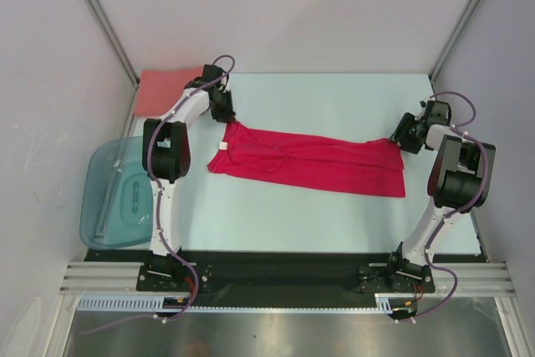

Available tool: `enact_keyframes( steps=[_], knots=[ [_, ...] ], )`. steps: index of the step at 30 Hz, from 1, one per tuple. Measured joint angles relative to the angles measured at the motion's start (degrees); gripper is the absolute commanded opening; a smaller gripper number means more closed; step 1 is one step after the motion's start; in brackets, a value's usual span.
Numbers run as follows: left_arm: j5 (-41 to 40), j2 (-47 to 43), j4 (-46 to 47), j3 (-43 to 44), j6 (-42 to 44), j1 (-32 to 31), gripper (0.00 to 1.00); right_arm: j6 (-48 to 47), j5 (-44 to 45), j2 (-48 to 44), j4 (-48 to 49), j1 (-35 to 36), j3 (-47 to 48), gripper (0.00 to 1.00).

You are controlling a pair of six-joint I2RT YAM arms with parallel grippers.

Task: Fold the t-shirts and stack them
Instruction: Fold the tshirt

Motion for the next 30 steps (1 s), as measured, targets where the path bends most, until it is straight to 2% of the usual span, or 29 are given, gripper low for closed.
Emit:
enact_keyframes(
  steps=[1, 2, 4, 5, 9, 11, 20, 30],
  knots=[
    [0.1, 0.0, 0.0, 0.0, -0.1, 0.0, 0.15, 0.0, -0.2, 0.0, 0.1, 0.0, 0.0, 0.51],
    [0.2, 0.0, 0.0, 0.0, 0.0, 0.0, 0.08, 0.0, -0.2, 0.1, 0.2, 0.0, 0.0, 0.47],
    [0.2, 0.0, 0.0, 0.0, -0.2, 0.0, 0.03, 0.2, -0.2, 0.3, 0.4, 0.0, 0.0, 0.42],
    [0.2, 0.0, 0.0, 0.0, -0.3, 0.0, 0.0, 0.3, -0.1, 0.4, 0.6, 0.0, 0.0, 0.32],
    [0.1, 0.0, 0.0, -0.1, -0.7, 0.3, 0.0, 0.9, 0.9, 1.2, 1.2, 0.0, 0.0, 0.04],
    [0.1, 0.0, 0.9, -0.9, -1.6, 0.6, 0.0, 1.8, 2.0, 1.2, 2.0, 0.0, -0.4, 0.0],
    [1.2, -4.6, 9.8, -11.8, -6.6, 3.6, 0.0, 6.8, 7.6, -2.4, 10.1, 0.0, -7.6, 0.0],
    [2.7, -4.9, 18.0, -13.5, -10.2, 4.0, 0.0, 9.2, 7.9, -2.5, 13.1, -0.1, -9.0, 0.0]
  ],
)
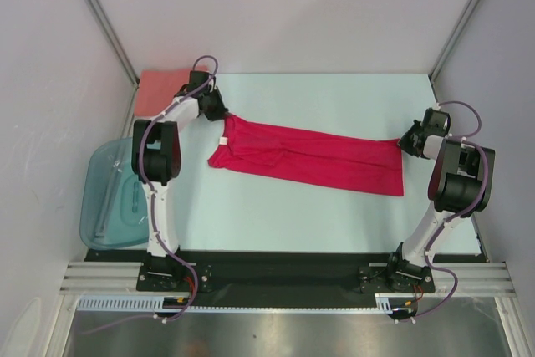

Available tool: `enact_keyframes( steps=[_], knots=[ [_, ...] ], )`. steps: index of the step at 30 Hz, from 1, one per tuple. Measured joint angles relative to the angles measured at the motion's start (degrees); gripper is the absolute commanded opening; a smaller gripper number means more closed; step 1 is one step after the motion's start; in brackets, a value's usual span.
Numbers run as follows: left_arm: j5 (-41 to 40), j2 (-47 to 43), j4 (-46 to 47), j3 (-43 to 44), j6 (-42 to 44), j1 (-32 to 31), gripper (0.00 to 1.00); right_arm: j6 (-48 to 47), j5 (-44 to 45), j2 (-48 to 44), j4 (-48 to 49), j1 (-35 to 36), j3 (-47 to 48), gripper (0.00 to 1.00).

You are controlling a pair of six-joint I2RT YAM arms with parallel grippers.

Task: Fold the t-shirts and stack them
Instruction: Fold the tshirt

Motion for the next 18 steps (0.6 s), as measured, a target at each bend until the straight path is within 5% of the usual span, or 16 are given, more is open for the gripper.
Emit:
enact_keyframes(
  steps=[10, 13, 18],
  knots=[
    [1.3, 8.7, 4.0, 12.2, -4.2, -0.5, 0.01, 0.3, 1.1, 0.0, -0.8, 0.5, 0.4, 0.05],
    [1.2, 11.5, 3.5, 15.9, -4.9, -0.7, 0.1, 0.1, 1.4, 0.5, -2.4, 0.6, 1.7, 0.07],
    [0.2, 13.3, 3.0, 18.9, -5.4, -0.8, 0.4, -0.1, 2.1, 2.7, -4.8, 0.6, 5.9, 0.41]
  ],
)
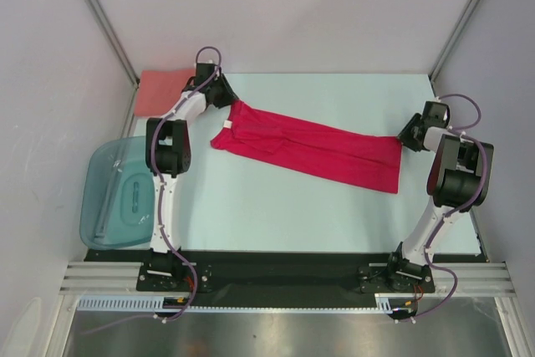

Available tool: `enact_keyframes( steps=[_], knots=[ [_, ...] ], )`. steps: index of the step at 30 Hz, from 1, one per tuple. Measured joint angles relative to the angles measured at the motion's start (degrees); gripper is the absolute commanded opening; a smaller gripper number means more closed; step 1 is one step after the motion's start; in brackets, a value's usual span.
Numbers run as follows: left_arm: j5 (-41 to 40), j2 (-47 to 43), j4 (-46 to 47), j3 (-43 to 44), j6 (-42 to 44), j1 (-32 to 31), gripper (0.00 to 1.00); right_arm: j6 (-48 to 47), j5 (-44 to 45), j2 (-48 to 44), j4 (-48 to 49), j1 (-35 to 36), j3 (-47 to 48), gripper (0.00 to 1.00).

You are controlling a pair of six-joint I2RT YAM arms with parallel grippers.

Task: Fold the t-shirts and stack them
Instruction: Fold the tshirt

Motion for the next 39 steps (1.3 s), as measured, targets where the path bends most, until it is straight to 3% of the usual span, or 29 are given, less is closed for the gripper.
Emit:
enact_keyframes(
  steps=[4, 8, 12, 17, 22, 25, 26, 29, 39],
  knots=[
    [-2.0, -0.7, -0.4, -0.5, 0.5, 0.0, 0.53, -0.8, 2.8, 0.4, -4.0, 0.0, 2.8, 0.56],
    [-5.5, -5.9, -3.9, -4.4, 1.8, 0.0, 0.56, -1.6, 6.5, -0.6, -8.3, 0.3, 4.1, 0.7],
    [-8.8, -15.7, -6.3, -10.3, 3.1, -0.4, 0.56, -2.4, 9.8, -5.4, -12.6, 2.6, 4.3, 0.72],
    [-9.4, -31.1, -5.3, -21.1, 3.0, -1.8, 0.52, -1.5, 7.6, -11.4, -11.9, 11.6, 6.8, 0.71],
    [-5.2, -35.0, -1.9, -25.9, 2.3, -4.9, 0.46, 4.7, -1.2, -11.0, -3.3, 23.6, 7.6, 0.62],
    [-3.0, -31.8, -0.7, -26.1, 1.8, -7.6, 0.39, 10.4, -7.3, -6.0, 3.4, 29.0, 9.2, 0.41],
    [-2.6, -30.8, -0.4, -26.1, 1.5, -8.1, 0.38, 12.9, -9.4, -3.5, 6.2, 30.7, 10.0, 0.23],
    [-0.9, -27.3, -0.2, -26.1, 1.0, -9.4, 0.37, 19.6, -14.5, 3.7, 12.9, 33.7, 12.2, 0.09],
    [-0.4, -23.3, -0.3, -26.1, -0.2, -8.8, 0.33, 40.3, -24.8, 21.1, 29.7, 35.4, 15.5, 0.06]
  ],
)
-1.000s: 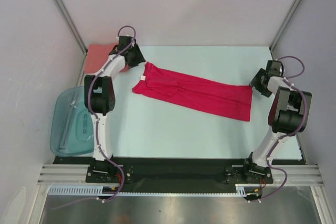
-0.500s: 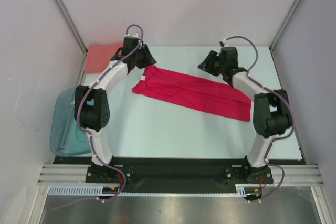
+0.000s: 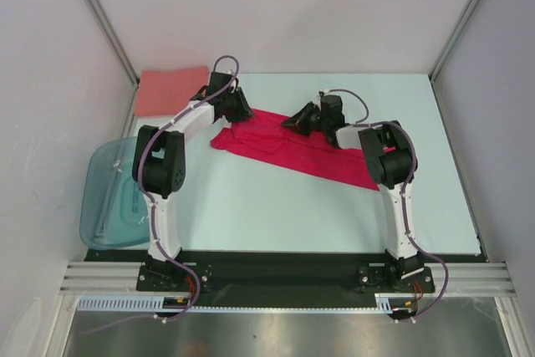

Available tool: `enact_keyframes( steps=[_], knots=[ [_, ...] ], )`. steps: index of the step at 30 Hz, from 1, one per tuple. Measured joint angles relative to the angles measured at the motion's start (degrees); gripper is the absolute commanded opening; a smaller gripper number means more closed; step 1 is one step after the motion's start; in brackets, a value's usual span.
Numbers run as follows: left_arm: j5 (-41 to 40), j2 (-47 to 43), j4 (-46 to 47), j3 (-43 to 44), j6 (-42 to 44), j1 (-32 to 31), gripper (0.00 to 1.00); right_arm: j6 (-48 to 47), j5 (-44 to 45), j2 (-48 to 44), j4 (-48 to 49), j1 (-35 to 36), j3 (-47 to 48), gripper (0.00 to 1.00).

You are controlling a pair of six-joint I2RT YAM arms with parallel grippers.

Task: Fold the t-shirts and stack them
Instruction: Fold the tshirt

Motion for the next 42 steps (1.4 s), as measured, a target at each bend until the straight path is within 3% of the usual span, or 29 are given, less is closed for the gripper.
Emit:
enact_keyframes(
  steps=[10, 20, 29, 42],
  knots=[
    [-2.4, 3.8, -1.5, -3.5, -0.3, 0.3, 0.33, 2.5, -1.1, 1.2, 3.3, 3.2, -0.1, 0.06],
    [-2.0, 3.8, -2.0, -3.3, -1.0, 0.6, 0.37, -3.5, 0.5, 1.2, -5.9, 2.8, 3.9, 0.06],
    [-4.2, 0.1, -3.8, -3.3, -1.1, 1.0, 0.39, -4.4, 0.7, 1.2, -8.0, 5.3, 9.0, 0.06],
    [-5.4, 1.8, -3.7, -5.1, -1.3, 4.2, 0.4, -3.0, 0.0, 2.3, -3.9, 5.0, 0.1, 0.08]
  ],
)
